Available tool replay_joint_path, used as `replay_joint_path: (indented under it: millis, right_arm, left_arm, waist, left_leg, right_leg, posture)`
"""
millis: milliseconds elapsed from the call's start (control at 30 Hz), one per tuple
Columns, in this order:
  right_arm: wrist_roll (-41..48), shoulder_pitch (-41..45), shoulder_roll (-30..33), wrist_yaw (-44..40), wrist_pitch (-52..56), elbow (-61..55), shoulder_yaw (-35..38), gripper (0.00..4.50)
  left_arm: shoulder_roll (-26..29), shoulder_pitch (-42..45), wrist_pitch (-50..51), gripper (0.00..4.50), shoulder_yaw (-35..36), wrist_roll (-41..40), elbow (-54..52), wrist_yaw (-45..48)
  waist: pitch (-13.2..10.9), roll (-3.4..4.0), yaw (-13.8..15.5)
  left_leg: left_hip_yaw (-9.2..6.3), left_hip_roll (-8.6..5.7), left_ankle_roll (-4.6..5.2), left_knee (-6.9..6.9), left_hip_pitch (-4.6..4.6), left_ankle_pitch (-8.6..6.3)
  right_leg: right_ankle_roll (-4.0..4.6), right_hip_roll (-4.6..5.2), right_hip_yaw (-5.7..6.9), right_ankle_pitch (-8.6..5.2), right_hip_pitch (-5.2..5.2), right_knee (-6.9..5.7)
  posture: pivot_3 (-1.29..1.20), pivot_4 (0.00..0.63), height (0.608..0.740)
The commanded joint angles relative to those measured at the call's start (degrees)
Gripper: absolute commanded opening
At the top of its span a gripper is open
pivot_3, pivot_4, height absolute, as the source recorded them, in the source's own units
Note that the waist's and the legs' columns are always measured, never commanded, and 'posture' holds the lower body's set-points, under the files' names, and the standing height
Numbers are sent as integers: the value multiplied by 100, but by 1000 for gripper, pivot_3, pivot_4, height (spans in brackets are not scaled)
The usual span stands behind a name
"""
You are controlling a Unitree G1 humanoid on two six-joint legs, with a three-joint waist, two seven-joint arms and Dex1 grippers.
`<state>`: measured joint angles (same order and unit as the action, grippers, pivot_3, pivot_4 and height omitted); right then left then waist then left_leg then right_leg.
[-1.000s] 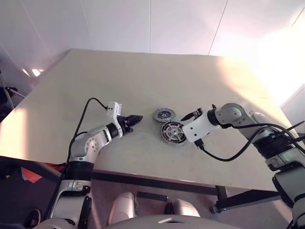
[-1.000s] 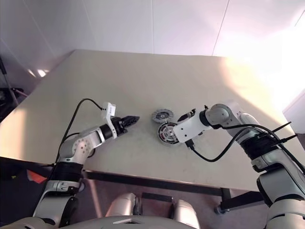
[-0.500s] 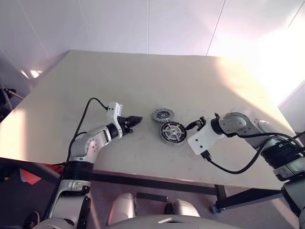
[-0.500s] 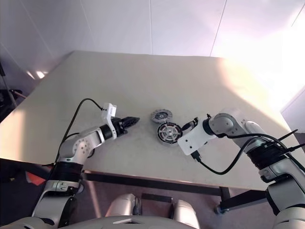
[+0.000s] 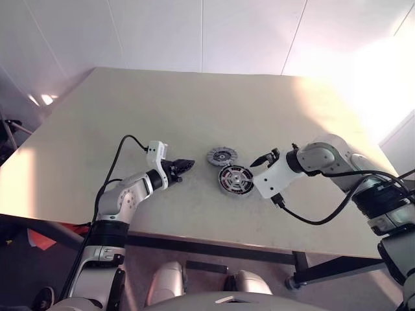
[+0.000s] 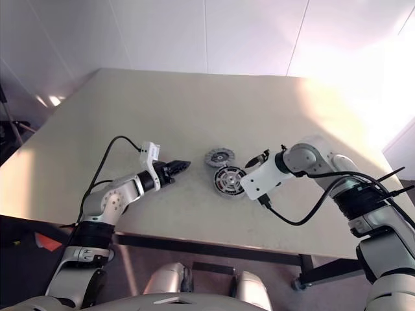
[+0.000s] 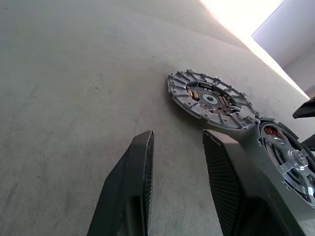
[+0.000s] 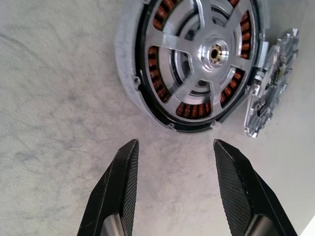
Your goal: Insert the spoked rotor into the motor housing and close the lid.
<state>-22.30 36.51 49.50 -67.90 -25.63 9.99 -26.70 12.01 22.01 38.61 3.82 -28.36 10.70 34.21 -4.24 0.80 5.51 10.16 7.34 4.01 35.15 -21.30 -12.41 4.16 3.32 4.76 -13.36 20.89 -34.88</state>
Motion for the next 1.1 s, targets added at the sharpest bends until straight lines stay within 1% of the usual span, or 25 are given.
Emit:
replay_joint_path:
  millis: [33, 167, 600, 767, 867, 1033, 1067, 1100]
  right_arm:
    - [184, -170, 95, -126, 9, -422, 120, 2689]
    - [177, -259, 65, -193, 75, -583, 150, 2689]
    - [-218, 225, -319, 49, -176, 301, -36, 2689]
    - [-53, 214, -401, -133, -243, 362, -92, 2689]
    - [-41, 210, -416, -181, -270, 382, -101, 2071]
    - [35, 221, -493, -151, -175, 360, -40, 453]
    - [72, 224, -517, -156, -146, 342, -23, 258]
    - [122, 234, -558, -158, -89, 321, 1, 258]
  left_arm:
    - [3, 100, -105, 1693, 32, 12, -49, 12]
    - [8, 76, -109, 1693, 44, 30, -31, 22]
    - [5, -1, -104, 1693, 109, 37, -51, -34]
    - [44, 13, -116, 1693, 170, 31, -27, -55]
    - [69, 17, -121, 1740, 190, 34, -20, -63]
    - [93, 71, -164, 1740, 232, 62, 74, -96]
    - [99, 98, -181, 1740, 254, 64, 118, -105]
    - [108, 135, -194, 1740, 278, 58, 165, -108]
  waist:
    - [0, 0, 0]
    - [0, 0, -2]
    - [0, 0, -8]
    - [0, 0, -7]
    - [0, 0, -6]
    - [1, -1, -33]
    - [1, -1, -35]
    - [0, -1, -25]
  left_leg:
    - [0, 0, 0, 0, 0, 0]
    - [0, 0, -1, 1, 3, 1]
    - [0, 0, -2, 2, 3, 1]
    - [0, 0, -2, 2, 3, 1]
    - [0, 0, -2, 2, 3, 1]
    - [0, 3, -4, 2, 19, 1]
    - [0, 4, -8, 2, 20, 1]
    - [0, 4, -11, 2, 21, 3]
  right_leg:
    - [0, 0, 0, 0, 0, -1]
    - [0, 0, 0, 0, 0, -2]
    - [0, 0, 0, 0, 0, -5]
    - [0, 0, 0, 0, 0, -5]
    - [0, 0, 0, 0, 0, -5]
    - [0, -1, 0, 1, -11, -6]
    - [2, -2, 0, 2, -11, -7]
    - [6, -2, 0, 4, -9, -8]
  posture:
    - [0, 0, 740]
    - [0, 0, 740]
    - [0, 0, 740]
    - [0, 0, 740]
    - [0, 0, 740]
    - [0, 0, 740]
    - [0, 0, 740]
    - [0, 0, 740]
